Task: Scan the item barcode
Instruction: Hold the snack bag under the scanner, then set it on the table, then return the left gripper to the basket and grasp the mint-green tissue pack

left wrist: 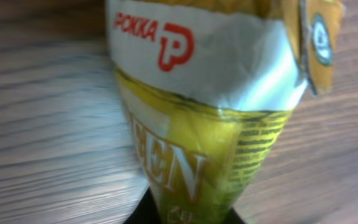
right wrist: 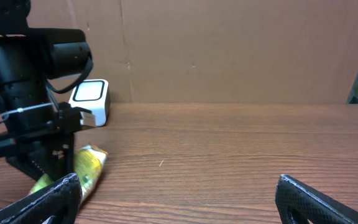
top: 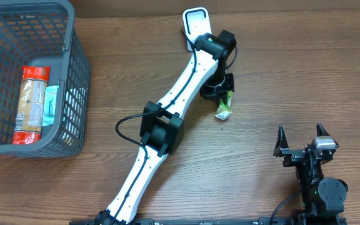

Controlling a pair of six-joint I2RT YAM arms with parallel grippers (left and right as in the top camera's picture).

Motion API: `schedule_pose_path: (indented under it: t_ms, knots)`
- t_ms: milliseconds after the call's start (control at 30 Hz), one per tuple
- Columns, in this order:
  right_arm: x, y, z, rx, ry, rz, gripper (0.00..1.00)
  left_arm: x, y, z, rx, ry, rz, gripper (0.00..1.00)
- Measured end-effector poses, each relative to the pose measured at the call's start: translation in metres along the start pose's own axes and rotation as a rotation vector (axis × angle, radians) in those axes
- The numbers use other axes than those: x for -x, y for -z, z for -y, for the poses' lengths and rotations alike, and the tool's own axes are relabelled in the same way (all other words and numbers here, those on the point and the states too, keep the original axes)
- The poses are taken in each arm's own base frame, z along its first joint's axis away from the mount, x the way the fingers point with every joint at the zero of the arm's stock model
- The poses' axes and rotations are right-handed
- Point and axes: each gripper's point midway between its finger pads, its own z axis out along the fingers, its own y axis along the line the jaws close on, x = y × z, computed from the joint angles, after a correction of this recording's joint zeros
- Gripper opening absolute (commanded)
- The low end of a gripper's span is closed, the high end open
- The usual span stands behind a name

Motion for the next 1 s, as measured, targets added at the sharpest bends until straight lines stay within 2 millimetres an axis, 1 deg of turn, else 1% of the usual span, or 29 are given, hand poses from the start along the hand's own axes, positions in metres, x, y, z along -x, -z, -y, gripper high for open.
schedule_pose_path:
  t_ms: [33,100,133,167,267,333,400,467,567,633,667,733,833,867,967,1000]
  knots:
    - [0.000,0.000,0.000,0.000,0.000,-0.001,1.00,-0.001,-0.002,0.004,-0.004,-0.008,0.000,0.43]
    - [0.000,0.000,0.000,0.000,0.000,0.000,1.00,-0.003,-0.005,0.012,-0.019,-0.036,0.003,0.78]
    - [0.000,0.000,0.000,0.000,0.000,0.000,1.00,-0.004,-0.005,0.016,-0.031,-0.046,0.001,0.90]
    - [0.000,0.000,0.000,0.000,0.000,0.000,1.00,-0.005,-0.006,0.021,-0.056,-0.059,-0.006,1.00]
    - [0.000,0.000,0.000,0.000,0.000,0.000,1.00,-0.007,-0.002,0.028,-0.129,-0.069,-0.038,1.00]
    - [0.000,0.000,0.000,0.000,0.000,0.000,1.00,-0.003,0.006,0.025,-0.172,-0.051,-0.052,1.00]
    - [0.000,0.000,0.000,0.000,0.000,0.000,1.00,0.004,0.021,0.018,-0.209,-0.025,-0.044,1.00]
    - [0.000,0.000,0.000,0.000,0.000,0.000,1.00,0.018,0.046,0.009,-0.256,-0.003,0.000,1.00]
    - [0.000,0.000,0.000,0.000,0.000,0.000,1.00,0.038,0.093,0.003,-0.332,-0.007,0.118,1.00]
    - [0.000,0.000,0.000,0.000,0.000,0.000,1.00,0.048,0.125,0.000,-0.372,-0.021,0.206,1.00]
    - [0.000,0.000,0.000,0.000,0.000,0.000,1.00,0.049,0.138,-0.001,-0.383,-0.028,0.238,1.00]
    - [0.000,0.000,0.000,0.000,0.000,0.000,1.00,0.044,0.164,-0.001,-0.381,-0.043,0.294,1.00]
    - [0.000,0.000,0.000,-0.001,0.000,0.000,1.00,0.028,0.208,0.003,-0.356,-0.108,0.402,1.00]
    - [0.000,0.000,0.000,0.000,0.001,0.000,1.00,0.021,0.226,0.006,-0.352,-0.140,0.450,1.00]
    - [0.000,0.000,0.000,0.000,0.000,0.000,1.00,-0.007,0.298,0.014,-0.365,-0.250,0.636,1.00]
    - [0.000,0.000,0.000,-0.001,0.000,0.000,1.00,-0.017,0.319,0.014,-0.367,-0.279,0.690,1.00]
